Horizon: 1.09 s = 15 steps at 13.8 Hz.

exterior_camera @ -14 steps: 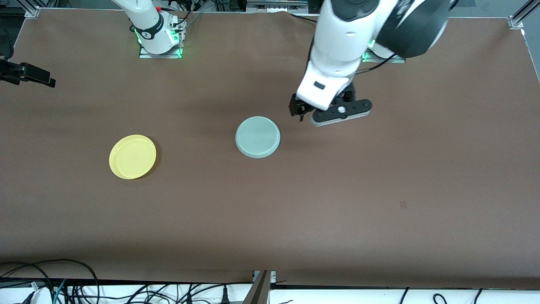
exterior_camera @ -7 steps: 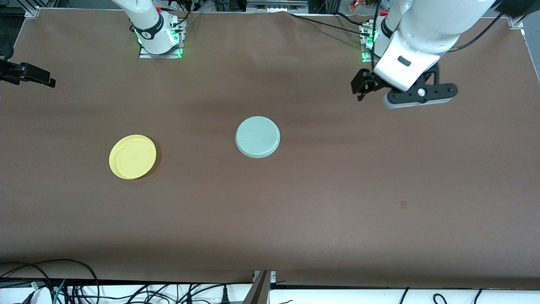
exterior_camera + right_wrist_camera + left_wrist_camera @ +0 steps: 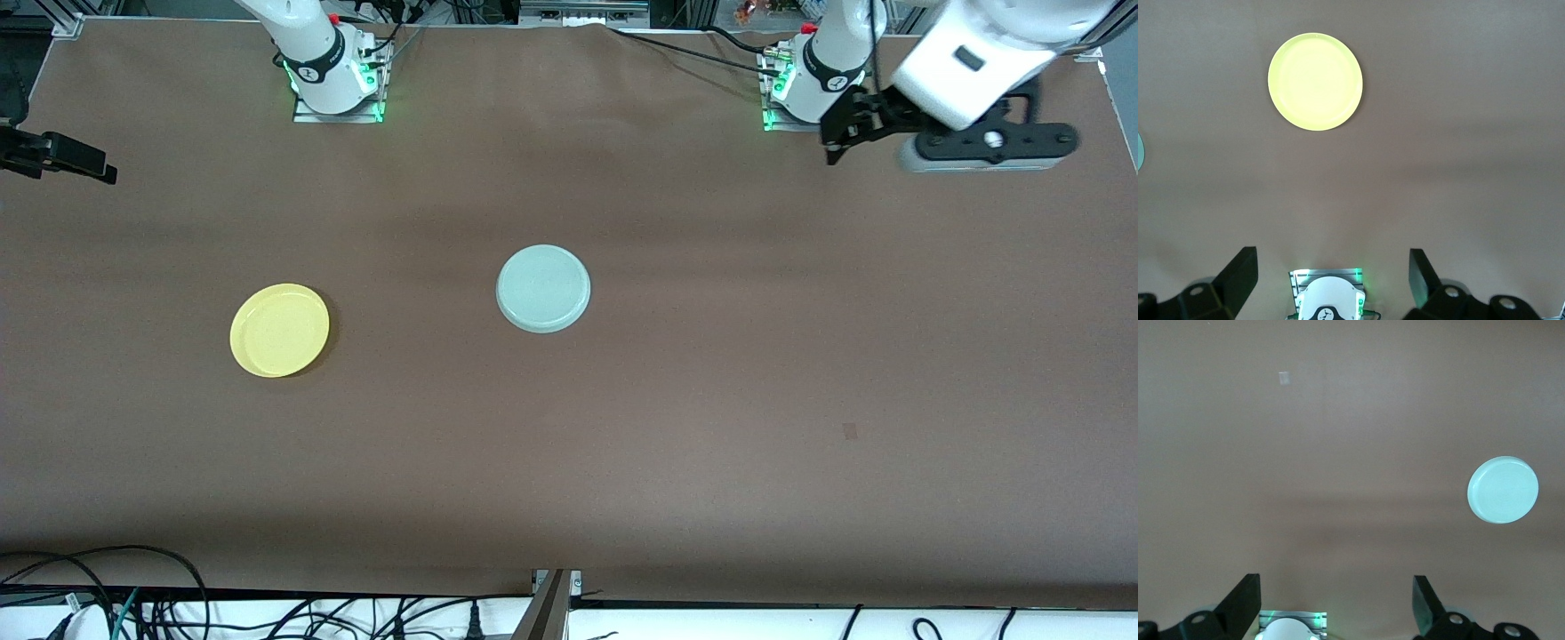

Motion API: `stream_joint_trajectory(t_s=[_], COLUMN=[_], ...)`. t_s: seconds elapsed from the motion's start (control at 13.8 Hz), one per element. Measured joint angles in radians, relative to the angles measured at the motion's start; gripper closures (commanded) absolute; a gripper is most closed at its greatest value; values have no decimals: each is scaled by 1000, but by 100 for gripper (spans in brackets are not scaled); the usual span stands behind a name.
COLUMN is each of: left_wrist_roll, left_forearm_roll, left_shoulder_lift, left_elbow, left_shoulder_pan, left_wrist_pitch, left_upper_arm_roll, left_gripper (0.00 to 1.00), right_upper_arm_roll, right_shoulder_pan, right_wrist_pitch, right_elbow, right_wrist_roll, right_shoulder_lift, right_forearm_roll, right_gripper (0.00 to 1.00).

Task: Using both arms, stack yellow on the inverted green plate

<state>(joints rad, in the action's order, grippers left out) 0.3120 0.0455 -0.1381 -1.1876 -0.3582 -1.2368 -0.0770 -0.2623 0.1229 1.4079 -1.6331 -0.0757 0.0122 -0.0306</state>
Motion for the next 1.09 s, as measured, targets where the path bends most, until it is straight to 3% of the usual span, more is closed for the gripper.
stream_joint_trajectory(t_s=[0.51,0.87,1.09], left_wrist_roll=[-218,-250,-250], left_forearm_roll=[0,-14,-15], left_shoulder_lift=[108,172,176], left_elbow=[-155,-342,-383], left_shoulder_pan=[180,211,221], left_wrist_pitch=[-15,-199,-264], left_upper_arm_roll=[-3,-1,-2], left_gripper=[0,0,0], right_upper_arm_roll=[0,0,0], right_shoulder_pan=[0,0,0], right_wrist_pitch=[0,0,0], right_elbow=[0,0,0], right_wrist_roll=[0,0,0], right_shoulder_lift=[0,0,0], right_forearm_roll=[0,0,0], right_gripper=[0,0,0])
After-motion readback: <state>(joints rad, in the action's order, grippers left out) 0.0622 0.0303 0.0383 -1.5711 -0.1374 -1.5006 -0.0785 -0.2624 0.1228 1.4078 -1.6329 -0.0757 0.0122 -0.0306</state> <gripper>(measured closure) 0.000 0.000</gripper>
